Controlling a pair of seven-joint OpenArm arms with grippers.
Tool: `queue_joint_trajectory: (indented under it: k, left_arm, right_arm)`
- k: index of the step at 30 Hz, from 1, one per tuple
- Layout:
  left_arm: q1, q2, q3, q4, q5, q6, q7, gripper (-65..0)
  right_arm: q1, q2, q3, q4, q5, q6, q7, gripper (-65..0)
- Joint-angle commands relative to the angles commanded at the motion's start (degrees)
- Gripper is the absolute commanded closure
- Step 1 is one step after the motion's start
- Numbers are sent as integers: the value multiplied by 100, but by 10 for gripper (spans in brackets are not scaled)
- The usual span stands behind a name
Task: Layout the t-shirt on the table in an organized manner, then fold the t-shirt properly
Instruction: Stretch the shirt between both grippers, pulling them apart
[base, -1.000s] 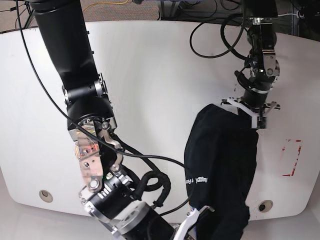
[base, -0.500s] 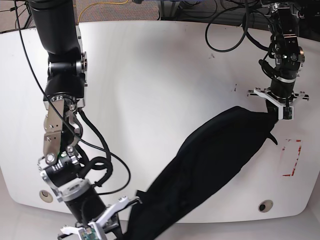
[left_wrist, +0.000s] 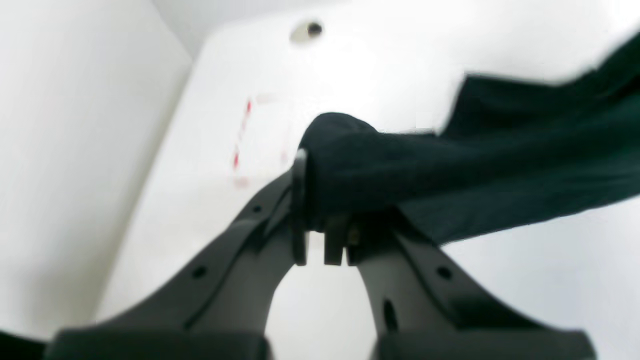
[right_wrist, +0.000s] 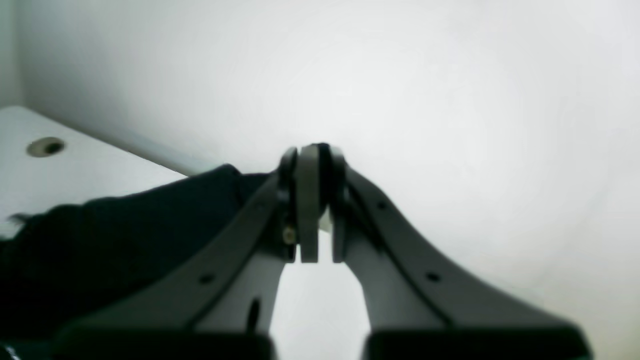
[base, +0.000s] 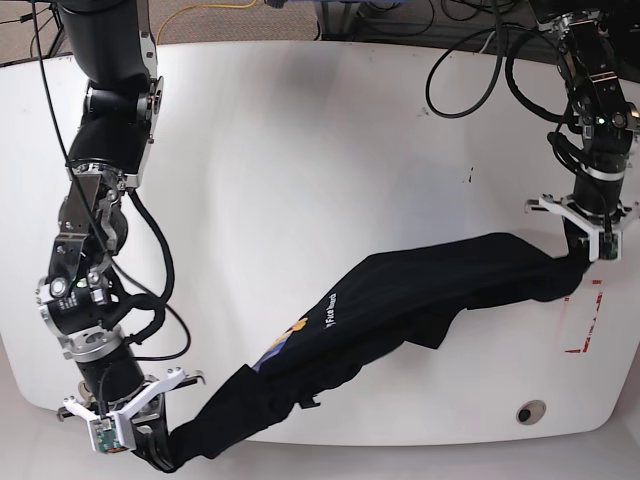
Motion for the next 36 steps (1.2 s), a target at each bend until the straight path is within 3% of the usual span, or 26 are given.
queue_joint_trajectory:
  k: [7, 14, 21, 25, 31, 36]
  left_arm:
    - [-1152, -325, 18, -9, 0, -9, 615, 0]
    - [-2892, -571, 193, -26, 0, -18, 1521, 0]
    - [-4158, -615, 571, -26, 0, -18, 2286, 0]
    - [-4229, -615, 589, -26, -9, -44, 2426, 0]
    - [-3560, -554, 589, -35, -9, -404, 2426, 0]
    - [-2743, -149, 255, -35, 0, -633, 2418, 0]
  right_arm:
    - [668, 105, 26, -105, 0, 9, -229, 0]
    - [1697, 158, -9, -607, 9, 9, -237, 0]
    - [2365, 281, -18, -1064, 0, 9, -237, 0]
    - [2251, 343, 0, -1046, 0, 9, -264, 0]
    - [1204, 413, 255, -536, 9, 18, -360, 0]
    - [26, 431, 615, 9, 9, 18, -360, 0]
